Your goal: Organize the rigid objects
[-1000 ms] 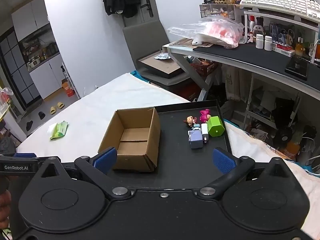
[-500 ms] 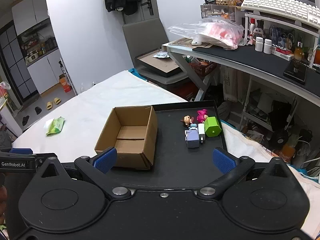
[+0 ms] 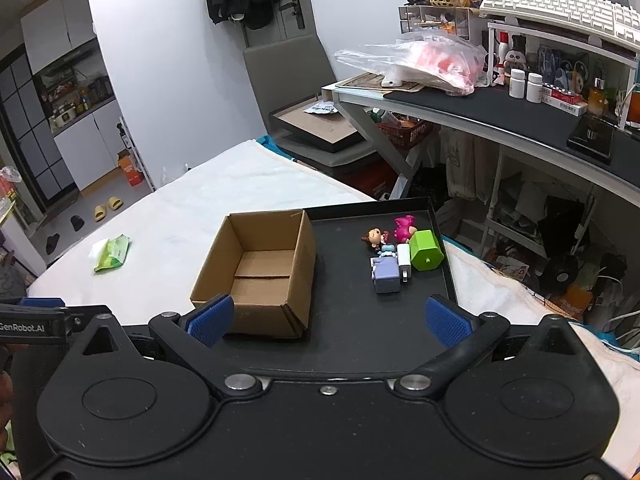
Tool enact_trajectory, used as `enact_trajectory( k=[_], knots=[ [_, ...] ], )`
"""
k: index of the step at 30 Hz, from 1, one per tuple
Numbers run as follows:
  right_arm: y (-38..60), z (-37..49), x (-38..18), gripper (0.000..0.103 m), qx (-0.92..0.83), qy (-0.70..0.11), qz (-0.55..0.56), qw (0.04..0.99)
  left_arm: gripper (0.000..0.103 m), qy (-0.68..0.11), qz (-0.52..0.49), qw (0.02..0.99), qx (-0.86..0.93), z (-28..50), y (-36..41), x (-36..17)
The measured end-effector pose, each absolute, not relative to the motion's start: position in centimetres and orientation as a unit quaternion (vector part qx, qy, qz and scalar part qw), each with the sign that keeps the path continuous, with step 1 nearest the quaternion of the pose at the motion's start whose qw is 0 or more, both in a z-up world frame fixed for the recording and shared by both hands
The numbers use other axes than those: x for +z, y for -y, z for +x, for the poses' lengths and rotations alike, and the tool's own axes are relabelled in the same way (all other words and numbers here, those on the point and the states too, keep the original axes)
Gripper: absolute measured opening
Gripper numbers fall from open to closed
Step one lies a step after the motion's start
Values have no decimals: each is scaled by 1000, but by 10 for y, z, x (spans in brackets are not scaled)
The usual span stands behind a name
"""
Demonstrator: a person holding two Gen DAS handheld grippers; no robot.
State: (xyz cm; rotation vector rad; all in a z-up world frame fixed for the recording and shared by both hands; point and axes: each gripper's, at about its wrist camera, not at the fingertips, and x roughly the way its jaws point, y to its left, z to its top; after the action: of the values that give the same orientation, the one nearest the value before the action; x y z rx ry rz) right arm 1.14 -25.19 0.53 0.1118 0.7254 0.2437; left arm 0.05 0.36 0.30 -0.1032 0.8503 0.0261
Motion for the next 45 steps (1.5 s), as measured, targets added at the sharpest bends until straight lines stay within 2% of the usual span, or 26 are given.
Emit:
enact_trajectory(
  k=[45],
  knots=[
    [251,15,-4,103,111,-367,46,922,93,-413,-53,909,14,2,-4,-6]
  ],
)
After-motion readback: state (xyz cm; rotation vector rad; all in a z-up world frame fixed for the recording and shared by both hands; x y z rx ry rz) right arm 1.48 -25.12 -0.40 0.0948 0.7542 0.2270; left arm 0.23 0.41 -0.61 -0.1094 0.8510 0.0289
